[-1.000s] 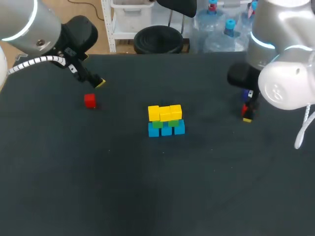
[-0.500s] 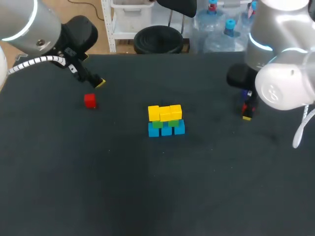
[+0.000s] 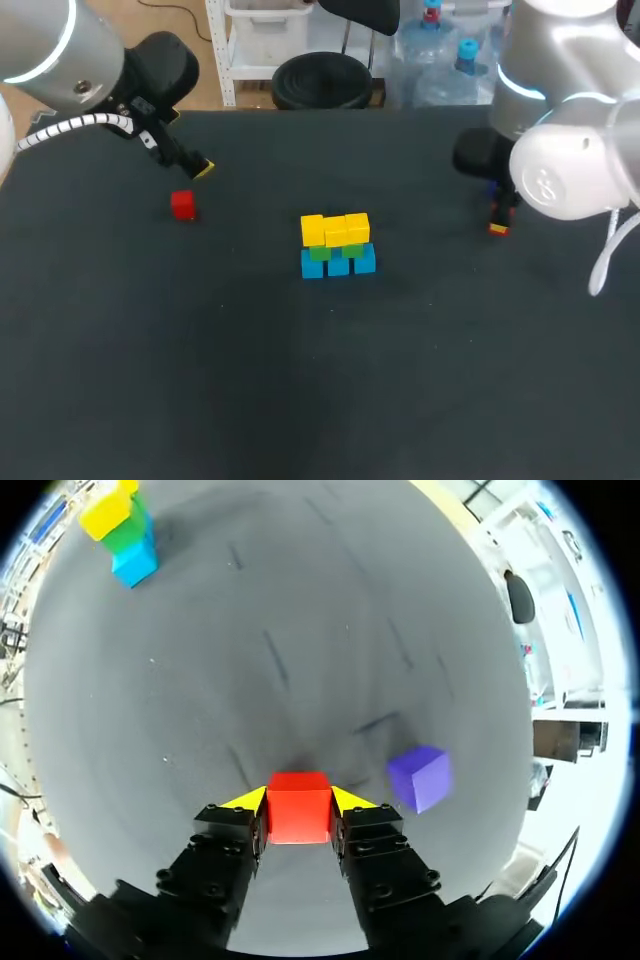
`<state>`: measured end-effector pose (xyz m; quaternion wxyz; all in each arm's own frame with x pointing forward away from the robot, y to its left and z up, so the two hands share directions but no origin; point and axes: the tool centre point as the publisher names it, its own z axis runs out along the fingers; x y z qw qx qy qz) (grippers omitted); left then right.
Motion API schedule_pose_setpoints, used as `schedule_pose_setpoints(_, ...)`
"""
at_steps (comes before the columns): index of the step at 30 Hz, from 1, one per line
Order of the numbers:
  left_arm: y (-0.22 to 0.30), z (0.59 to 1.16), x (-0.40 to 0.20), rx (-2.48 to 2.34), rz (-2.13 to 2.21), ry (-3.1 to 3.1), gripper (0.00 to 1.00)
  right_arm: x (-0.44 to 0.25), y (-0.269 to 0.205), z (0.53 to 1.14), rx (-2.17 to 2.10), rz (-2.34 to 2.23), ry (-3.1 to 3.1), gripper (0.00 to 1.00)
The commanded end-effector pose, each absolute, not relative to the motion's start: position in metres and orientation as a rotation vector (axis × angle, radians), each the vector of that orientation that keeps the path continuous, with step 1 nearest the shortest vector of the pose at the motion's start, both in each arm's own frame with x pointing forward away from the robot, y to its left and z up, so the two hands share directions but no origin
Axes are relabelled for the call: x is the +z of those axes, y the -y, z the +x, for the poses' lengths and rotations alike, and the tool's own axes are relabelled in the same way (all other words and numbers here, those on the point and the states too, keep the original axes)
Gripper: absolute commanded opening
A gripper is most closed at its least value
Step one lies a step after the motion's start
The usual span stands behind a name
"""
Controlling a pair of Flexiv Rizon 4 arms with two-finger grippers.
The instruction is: Place the blue cubes, place green cubes on the blue cubes, place the yellow cubes on the green cubes, then place the red cubes on the yellow cubes, and place purple cube on the red cubes.
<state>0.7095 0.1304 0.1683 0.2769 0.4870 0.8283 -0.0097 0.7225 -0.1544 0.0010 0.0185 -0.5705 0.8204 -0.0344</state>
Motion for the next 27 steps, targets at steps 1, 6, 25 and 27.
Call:
schedule_pose_setpoints(1,-0.131,0.711,0.168,-0.030,1.311,-2.223,1.00,0.019,0.142,0.718,-0.131,-1.814,-2.508,0.00)
schedule_pose_setpoints(6,-0.131,0.711,0.168,-0.030,1.311,-2.223,1.00,0.044,0.122,0.715,-0.167,-1.892,-2.432,0.00)
schedule_pose_setpoints(25,-0.131,0.711,0.168,-0.030,1.311,-2.223,1.00,0.127,0.039,0.685,-0.153,-2.022,-2.128,0.00)
schedule_pose_setpoints(27,-0.131,0.711,0.168,-0.030,1.311,-2.223,1.00,0.131,0.030,0.682,-0.140,-2.049,-2.102,0.00)
